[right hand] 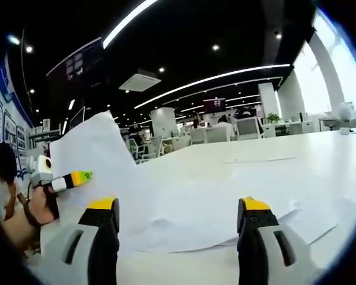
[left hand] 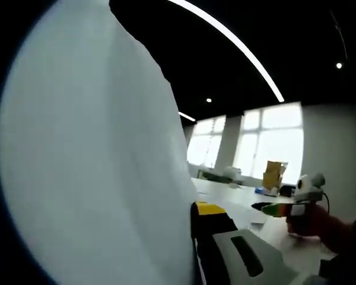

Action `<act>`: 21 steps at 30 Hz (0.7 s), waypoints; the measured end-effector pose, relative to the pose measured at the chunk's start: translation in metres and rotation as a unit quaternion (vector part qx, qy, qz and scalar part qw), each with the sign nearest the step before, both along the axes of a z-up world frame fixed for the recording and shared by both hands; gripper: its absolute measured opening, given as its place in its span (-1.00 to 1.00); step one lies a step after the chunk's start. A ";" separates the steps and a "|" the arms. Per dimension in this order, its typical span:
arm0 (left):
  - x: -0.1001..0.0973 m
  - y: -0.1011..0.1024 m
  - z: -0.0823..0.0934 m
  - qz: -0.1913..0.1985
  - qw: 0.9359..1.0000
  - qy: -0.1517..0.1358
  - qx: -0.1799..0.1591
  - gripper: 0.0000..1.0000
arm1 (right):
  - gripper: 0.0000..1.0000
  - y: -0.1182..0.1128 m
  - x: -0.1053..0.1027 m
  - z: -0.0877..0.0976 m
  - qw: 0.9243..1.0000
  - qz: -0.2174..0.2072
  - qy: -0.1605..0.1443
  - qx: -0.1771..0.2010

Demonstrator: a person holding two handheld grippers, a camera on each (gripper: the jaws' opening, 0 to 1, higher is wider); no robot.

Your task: Organize the stack of printing papers by aligning and flattening the scattered papers on the table

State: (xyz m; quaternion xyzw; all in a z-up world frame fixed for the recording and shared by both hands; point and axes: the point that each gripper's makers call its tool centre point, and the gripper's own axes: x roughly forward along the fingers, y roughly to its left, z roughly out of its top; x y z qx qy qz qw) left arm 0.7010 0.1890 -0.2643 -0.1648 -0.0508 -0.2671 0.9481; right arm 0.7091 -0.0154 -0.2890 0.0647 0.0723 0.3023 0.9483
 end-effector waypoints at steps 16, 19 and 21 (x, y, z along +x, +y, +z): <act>0.000 -0.001 0.000 0.000 1.000 0.001 0.001 -0.87 | 0.58 -0.018 0.009 -0.007 0.999 -0.014 0.014 -0.027; 0.000 -0.001 -0.001 0.000 1.000 0.001 0.002 -0.87 | 0.58 -0.022 0.011 -0.006 0.999 -0.017 0.016 -0.025; 0.000 -0.001 0.000 -0.001 1.000 0.001 0.002 -0.87 | 0.58 -0.025 0.012 -0.006 0.999 -0.021 0.015 -0.027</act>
